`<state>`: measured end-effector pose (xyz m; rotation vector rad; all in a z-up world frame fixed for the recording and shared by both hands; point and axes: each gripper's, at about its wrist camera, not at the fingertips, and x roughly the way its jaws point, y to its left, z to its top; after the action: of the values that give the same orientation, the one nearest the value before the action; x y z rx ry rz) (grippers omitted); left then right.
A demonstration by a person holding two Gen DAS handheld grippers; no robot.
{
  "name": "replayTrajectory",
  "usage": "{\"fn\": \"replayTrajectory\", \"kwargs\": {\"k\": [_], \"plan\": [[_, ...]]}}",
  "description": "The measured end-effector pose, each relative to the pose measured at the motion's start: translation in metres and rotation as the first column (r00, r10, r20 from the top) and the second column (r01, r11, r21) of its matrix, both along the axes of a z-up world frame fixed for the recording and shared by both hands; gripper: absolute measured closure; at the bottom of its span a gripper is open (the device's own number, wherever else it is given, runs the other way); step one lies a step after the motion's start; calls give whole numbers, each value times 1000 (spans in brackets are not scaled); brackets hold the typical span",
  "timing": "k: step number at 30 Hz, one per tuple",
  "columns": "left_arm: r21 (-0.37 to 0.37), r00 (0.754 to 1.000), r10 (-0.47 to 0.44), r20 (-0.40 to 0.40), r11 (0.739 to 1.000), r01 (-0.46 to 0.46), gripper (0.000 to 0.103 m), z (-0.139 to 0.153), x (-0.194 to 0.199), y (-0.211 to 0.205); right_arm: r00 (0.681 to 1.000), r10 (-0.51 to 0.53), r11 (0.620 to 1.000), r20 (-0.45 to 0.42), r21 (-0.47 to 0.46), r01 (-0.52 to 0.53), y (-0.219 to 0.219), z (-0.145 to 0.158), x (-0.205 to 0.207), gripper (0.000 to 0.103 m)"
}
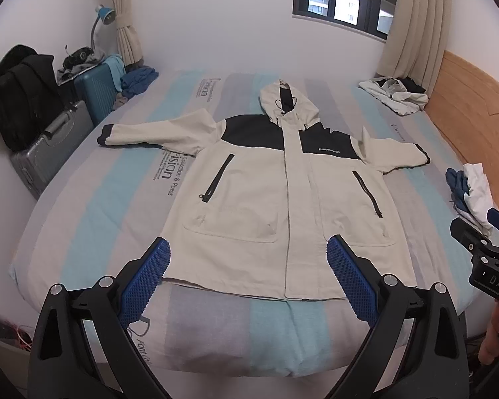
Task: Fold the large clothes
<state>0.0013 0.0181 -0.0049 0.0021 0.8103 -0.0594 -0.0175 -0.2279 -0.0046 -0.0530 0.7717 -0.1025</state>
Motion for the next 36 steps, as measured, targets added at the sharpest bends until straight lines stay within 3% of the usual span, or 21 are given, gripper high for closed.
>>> {"fn": "replayTrajectory", "kwargs": {"k": [11, 21, 30, 36], "plan": [[-5, 1000, -22, 21, 1000, 22, 9, 6, -5, 5, 1000, -11, 1000, -22, 1, 11, 3, 4, -2, 7], [24, 998, -60, 8, 998, 60, 9, 11, 21, 31, 996, -80, 997, -35, 21, 81, 28, 14, 15, 7], [36, 997, -69, 37, 997, 67, 9, 10, 77, 65, 989, -147, 989, -26, 25, 148, 37, 11, 58, 7], [11, 998, -54, 14, 998, 54, 9, -4, 137, 59, 986, -161, 986, -38, 35, 163, 15, -8, 107, 7]]}}
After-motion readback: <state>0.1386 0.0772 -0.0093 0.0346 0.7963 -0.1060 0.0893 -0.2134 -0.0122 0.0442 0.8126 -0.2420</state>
